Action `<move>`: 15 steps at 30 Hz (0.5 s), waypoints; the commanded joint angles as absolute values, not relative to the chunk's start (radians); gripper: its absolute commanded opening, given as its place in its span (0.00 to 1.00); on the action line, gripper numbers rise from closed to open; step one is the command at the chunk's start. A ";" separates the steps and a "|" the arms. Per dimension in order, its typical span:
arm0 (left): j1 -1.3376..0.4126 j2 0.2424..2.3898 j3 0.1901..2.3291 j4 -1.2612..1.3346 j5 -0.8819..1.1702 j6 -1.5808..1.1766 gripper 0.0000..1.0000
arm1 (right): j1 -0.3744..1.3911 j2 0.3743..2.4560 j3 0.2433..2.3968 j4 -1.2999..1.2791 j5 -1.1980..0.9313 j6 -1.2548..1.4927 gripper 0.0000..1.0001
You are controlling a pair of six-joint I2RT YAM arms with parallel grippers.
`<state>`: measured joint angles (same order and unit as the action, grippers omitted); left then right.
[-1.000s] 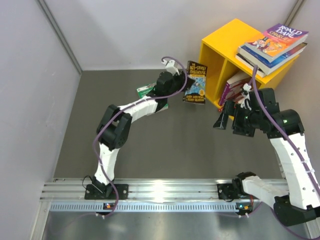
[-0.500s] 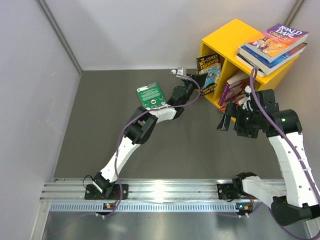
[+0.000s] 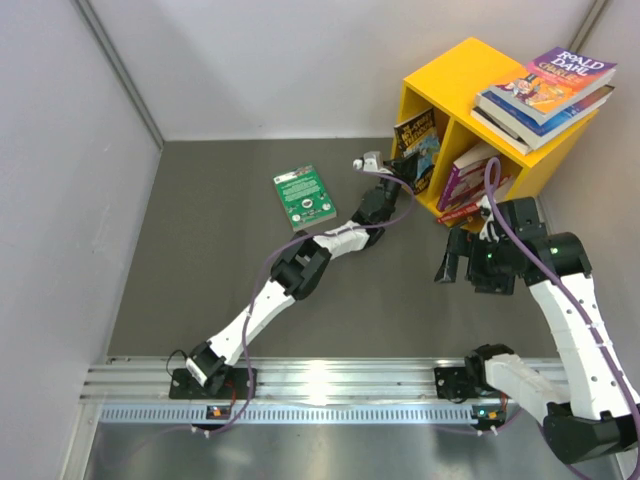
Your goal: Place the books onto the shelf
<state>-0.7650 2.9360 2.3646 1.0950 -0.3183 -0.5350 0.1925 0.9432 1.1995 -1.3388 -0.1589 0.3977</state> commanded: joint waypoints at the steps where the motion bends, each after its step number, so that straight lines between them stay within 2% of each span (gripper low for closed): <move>1: -0.750 3.019 2.474 1.207 -0.465 -0.636 0.00 | 0.181 0.919 1.181 -1.427 -0.169 0.370 1.00; 11: -0.778 3.086 2.526 1.097 -0.515 -0.726 0.00 | 0.178 0.942 1.186 -1.410 -0.167 0.341 1.00; 15: -0.778 3.115 2.556 1.028 -0.563 -0.791 0.14 | 0.176 0.954 1.170 -1.393 -0.181 0.339 1.00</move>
